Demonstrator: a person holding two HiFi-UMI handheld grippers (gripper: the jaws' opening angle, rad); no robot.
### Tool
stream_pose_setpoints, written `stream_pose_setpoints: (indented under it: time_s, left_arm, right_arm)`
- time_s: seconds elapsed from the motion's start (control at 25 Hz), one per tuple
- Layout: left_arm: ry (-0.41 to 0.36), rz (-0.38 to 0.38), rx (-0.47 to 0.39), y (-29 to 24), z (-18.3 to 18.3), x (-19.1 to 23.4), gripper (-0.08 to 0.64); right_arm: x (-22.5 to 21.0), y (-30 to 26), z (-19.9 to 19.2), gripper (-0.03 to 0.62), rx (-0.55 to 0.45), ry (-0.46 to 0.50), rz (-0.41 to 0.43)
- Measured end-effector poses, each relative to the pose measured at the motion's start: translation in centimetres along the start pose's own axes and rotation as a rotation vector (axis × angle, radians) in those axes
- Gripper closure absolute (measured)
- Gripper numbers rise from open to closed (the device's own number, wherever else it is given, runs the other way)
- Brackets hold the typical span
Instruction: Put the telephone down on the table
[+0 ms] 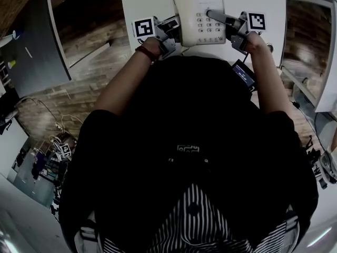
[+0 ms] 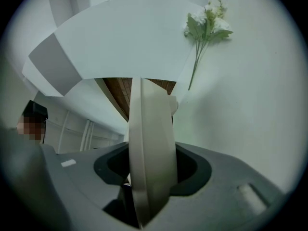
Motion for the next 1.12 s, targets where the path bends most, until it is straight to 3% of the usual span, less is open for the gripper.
stream_pose_setpoints:
  time_s: [0.2, 0.48, 0.72, 0.84, 1.0, 1.12]
  left_arm:
    - [0.003, 0.045, -0.002, 0.9, -0.5, 2.8, 0.364]
    - [0.041, 0.080, 0.022, 1.1, -0.9, 6.3, 0.364]
    - [0.024, 0.084, 0.059, 0.7, -0.6, 8.3, 0.364]
    - [0.073, 0.105, 0.057, 0.2, -0.9, 9.0, 0.364]
    - [0.017, 0.100, 0.087, -0.7, -0.7, 10.1, 0.364]
    - [0.040, 0.094, 0.082, -0.6, -0.8, 10.4, 0.364]
  right_arm:
    - [-2.3, -0.7, -1.5, 0.388, 0.031, -0.026, 0.048]
    - [-5.7, -0.3, -3.2, 0.388, 0.001, -0.056, 0.043]
    - [-7.8, 0.3, -3.7, 0.388, -0.034, -0.086, 0.006]
    - [-8.5, 0.8, -3.6, 0.383, -0.047, -0.065, -0.030]
    - [-9.9, 1.4, -3.9, 0.348, -0.036, -0.061, -0.151]
    - [-10.4, 1.9, -3.9, 0.308, -0.042, -0.065, -0.223]
Point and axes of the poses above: the fingertips, and each gripper's own axes: y backward along the fingers, x to its left, z out of its top, the point moved 2 cm from there along y, backward along the fingers, and after that the axes turned 8 degrees about y, right-handed, at the moved point
